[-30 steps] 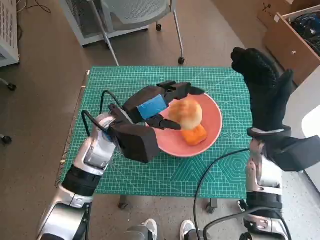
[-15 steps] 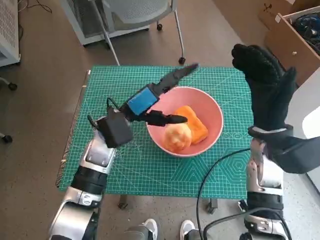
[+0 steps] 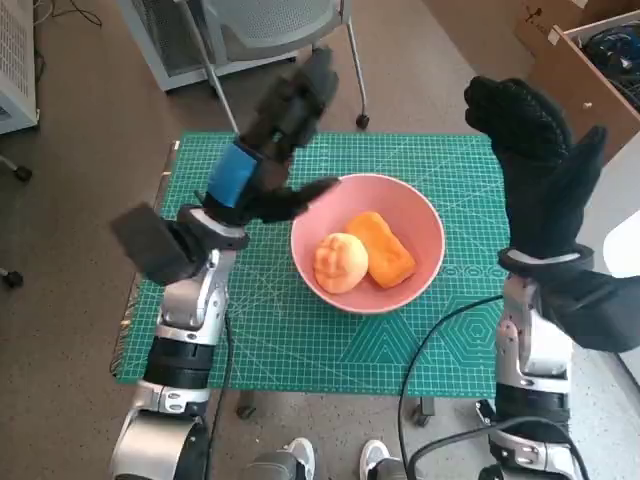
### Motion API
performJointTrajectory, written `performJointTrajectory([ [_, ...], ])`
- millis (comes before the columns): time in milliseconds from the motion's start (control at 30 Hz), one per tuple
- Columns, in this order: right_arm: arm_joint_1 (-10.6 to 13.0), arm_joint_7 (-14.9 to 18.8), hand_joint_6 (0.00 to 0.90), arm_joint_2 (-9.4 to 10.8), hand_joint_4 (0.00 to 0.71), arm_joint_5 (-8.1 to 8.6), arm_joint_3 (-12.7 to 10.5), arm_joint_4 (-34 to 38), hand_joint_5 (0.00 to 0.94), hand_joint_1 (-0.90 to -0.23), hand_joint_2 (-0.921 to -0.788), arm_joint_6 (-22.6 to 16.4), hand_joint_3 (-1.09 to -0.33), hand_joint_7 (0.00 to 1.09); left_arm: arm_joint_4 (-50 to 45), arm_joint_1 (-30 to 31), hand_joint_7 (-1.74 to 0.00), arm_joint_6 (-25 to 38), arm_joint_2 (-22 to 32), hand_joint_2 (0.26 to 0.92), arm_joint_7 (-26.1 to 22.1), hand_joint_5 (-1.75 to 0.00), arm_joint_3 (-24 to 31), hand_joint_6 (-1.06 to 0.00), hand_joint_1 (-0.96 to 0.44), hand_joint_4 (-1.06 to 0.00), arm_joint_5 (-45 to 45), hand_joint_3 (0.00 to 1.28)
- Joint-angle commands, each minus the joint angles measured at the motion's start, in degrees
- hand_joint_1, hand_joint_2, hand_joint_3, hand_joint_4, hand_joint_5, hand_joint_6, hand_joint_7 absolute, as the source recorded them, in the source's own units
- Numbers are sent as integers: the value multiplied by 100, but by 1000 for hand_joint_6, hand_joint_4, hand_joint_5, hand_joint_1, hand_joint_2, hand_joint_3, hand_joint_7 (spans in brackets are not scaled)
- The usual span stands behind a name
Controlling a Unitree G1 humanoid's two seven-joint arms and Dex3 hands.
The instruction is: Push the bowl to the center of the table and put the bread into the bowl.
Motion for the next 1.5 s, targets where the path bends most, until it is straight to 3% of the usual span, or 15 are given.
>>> performJointTrajectory([
  [33, -20, -57, 163, -12, 296, 13, -16, 7, 9, -613, -921, 105, -656, 476, -180, 102, -302, -1, -116, 921, 232, -10, 197, 1, -642, -21, -138, 360],
  [333, -60, -50, 166, 19, 303, -76, 21, 168, 10, -611, -921, -43, -651, 468, -409, 215, -466, 122, -171, 921, 465, -37, 268, 1, -649, -78, -147, 379],
  [833, -130, -39, 177, -72, 307, -121, 59, 96, 8, -614, -921, 70, -643, 454, -662, 293, -573, 143, -249, 921, 591, -70, 320, 1, -636, -136, -151, 321],
  [1500, -154, -21, 189, -120, 301, -112, 56, -20, 1, -615, -921, 170, -636, 439, -779, 271, -545, 65, -282, 921, 558, -65, 283, 1, -600, -105, -128, 320],
])
